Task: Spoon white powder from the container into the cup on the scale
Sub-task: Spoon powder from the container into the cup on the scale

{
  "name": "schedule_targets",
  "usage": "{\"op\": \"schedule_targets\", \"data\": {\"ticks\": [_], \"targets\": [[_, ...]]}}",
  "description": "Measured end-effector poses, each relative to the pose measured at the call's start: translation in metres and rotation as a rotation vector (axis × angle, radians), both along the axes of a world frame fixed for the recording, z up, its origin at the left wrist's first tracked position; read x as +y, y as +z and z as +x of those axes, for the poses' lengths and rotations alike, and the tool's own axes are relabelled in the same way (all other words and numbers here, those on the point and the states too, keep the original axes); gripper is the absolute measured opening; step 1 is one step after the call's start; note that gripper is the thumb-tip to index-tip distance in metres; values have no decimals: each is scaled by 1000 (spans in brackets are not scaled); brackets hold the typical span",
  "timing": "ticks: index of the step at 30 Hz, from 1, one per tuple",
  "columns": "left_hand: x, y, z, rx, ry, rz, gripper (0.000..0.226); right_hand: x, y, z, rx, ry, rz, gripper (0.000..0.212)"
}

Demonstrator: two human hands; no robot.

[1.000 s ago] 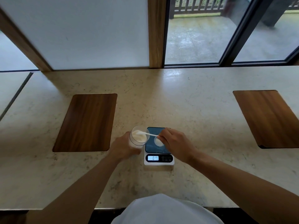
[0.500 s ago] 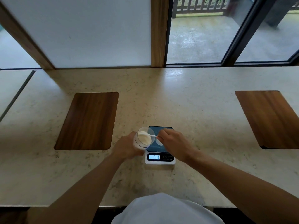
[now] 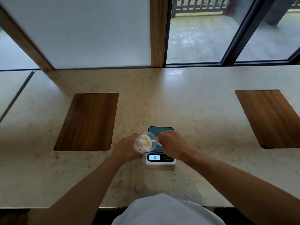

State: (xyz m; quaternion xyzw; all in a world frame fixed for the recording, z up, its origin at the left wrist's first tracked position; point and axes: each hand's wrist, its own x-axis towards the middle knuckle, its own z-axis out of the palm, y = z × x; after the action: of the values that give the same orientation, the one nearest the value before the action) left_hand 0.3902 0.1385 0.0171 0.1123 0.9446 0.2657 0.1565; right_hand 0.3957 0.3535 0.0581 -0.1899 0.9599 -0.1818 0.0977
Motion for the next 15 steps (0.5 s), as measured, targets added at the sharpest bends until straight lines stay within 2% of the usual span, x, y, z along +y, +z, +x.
{"op": "schedule_targets", "data": {"ticks": [5,8,15], "targets": [[0,-3,0,-13,-6,-7,76,0,-6,0,-54,-66,-9,11],[0,-4,-1,-15,-19,-11,75,0,-8,2,-97,-103,-25,18],[0,-8,-1,-26,-27,14,72,1,-3,5,-192,-239,-205,33]]}}
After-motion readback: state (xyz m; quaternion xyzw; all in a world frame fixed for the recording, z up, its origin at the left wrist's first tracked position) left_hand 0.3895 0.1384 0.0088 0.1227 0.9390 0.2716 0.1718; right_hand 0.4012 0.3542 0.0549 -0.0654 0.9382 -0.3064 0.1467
